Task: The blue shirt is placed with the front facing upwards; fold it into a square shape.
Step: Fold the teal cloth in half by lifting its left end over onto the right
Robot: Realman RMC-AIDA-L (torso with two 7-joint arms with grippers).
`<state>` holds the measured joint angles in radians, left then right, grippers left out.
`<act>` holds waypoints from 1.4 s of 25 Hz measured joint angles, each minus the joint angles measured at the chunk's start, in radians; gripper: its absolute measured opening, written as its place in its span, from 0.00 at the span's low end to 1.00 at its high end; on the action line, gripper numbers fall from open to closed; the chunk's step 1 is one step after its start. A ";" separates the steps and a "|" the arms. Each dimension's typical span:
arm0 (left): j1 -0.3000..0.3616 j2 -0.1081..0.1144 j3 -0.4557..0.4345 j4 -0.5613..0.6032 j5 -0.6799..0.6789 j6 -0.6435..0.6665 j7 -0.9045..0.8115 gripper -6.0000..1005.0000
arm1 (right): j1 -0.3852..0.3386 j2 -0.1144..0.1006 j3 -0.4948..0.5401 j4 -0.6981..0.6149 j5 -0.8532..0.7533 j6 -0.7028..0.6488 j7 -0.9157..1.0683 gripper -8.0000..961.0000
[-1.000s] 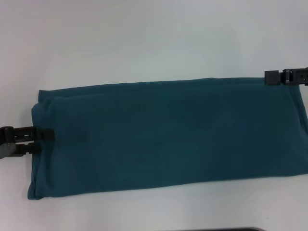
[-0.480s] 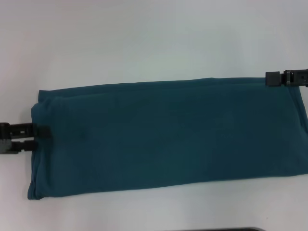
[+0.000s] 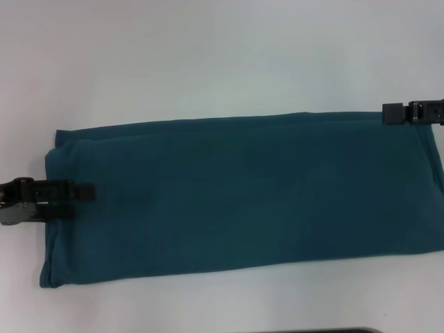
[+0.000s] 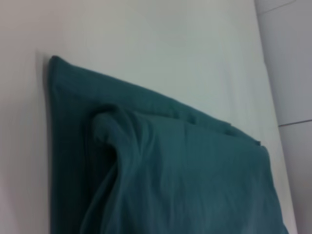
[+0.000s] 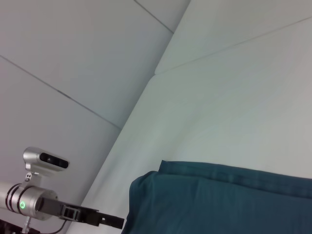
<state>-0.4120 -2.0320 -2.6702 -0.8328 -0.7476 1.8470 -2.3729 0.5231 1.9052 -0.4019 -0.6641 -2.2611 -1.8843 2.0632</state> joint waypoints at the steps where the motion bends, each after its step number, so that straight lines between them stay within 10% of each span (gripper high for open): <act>1: 0.000 -0.003 0.009 0.001 0.001 -0.009 -0.003 0.91 | 0.000 0.000 0.000 0.000 0.000 0.000 0.000 0.93; 35: -0.020 0.034 0.010 -0.071 0.053 0.034 -0.064 0.91 | -0.005 0.001 -0.010 0.000 -0.004 0.001 0.007 0.93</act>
<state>-0.4324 -1.9980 -2.6601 -0.9036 -0.6945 1.8813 -2.4366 0.5183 1.9059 -0.4117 -0.6642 -2.2647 -1.8830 2.0705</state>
